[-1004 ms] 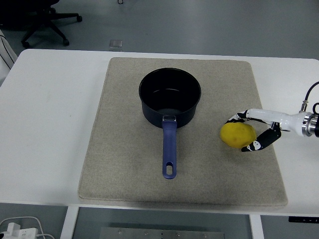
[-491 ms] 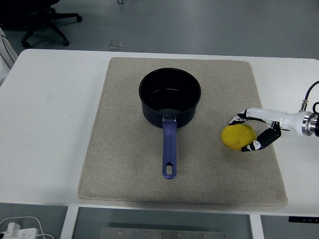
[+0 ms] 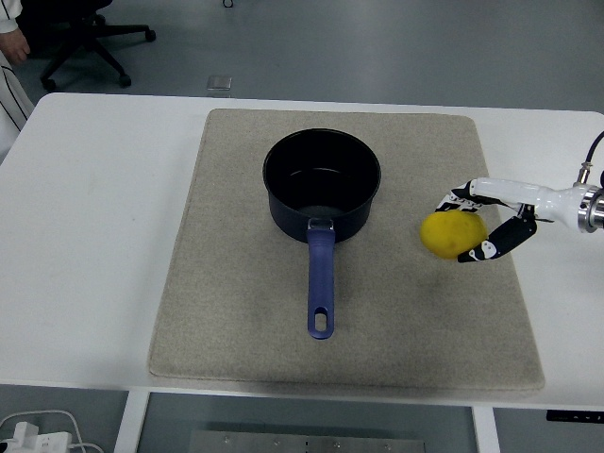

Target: Put the potato in the blue pot

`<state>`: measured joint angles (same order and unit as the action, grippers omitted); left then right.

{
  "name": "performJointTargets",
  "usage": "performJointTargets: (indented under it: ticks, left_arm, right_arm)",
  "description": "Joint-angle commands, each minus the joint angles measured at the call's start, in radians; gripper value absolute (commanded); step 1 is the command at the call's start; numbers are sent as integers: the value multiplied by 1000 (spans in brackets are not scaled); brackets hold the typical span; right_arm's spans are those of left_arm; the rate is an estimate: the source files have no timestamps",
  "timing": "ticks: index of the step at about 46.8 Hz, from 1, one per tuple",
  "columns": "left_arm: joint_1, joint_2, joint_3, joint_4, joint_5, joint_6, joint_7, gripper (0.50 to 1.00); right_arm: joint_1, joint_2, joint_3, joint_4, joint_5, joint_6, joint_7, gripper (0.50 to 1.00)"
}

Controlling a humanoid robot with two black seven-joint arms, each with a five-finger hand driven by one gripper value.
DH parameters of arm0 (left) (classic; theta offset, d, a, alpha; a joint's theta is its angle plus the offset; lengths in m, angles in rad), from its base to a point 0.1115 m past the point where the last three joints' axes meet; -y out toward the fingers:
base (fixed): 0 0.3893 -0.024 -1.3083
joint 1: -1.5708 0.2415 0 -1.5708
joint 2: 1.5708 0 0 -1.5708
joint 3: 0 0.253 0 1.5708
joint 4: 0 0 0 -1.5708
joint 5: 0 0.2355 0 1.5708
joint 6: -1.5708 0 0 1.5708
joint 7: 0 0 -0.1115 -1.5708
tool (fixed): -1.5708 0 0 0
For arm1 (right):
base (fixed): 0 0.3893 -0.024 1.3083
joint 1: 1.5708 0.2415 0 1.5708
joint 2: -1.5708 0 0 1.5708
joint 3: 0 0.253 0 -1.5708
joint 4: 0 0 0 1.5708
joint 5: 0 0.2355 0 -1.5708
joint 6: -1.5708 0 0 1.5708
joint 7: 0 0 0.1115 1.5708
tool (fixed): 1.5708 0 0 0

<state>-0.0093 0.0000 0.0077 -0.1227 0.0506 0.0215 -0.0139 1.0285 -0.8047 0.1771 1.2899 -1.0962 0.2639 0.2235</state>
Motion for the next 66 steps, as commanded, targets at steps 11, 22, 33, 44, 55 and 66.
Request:
performJointTargets:
  ticks: [11,22,33,44,55,66]
  left_arm:
    - [0,0,0,0,0,0,0,996]
    - [0,0,0,0,0,0,0,996]
    - [0,0,0,0,0,0,0,996]
    - [0,0,0,0,0,0,0,996]
    - [0,0,0,0,0,0,0,996]
    - [0,0,0,0,0,0,0,996]
  right_arm:
    - [82,1,-1,-17,22,12,2,500]
    - [186,9,-16,-17,48,31,2,500]
    - [269,64,-44,-49,114,38,-7,500]
    - [320,162,-96,-115,117,43,-10,500]
    - [364,259,-97,-144,122,41,-12,500]
    - [392,387,-102,-227,122,40,-12,500]
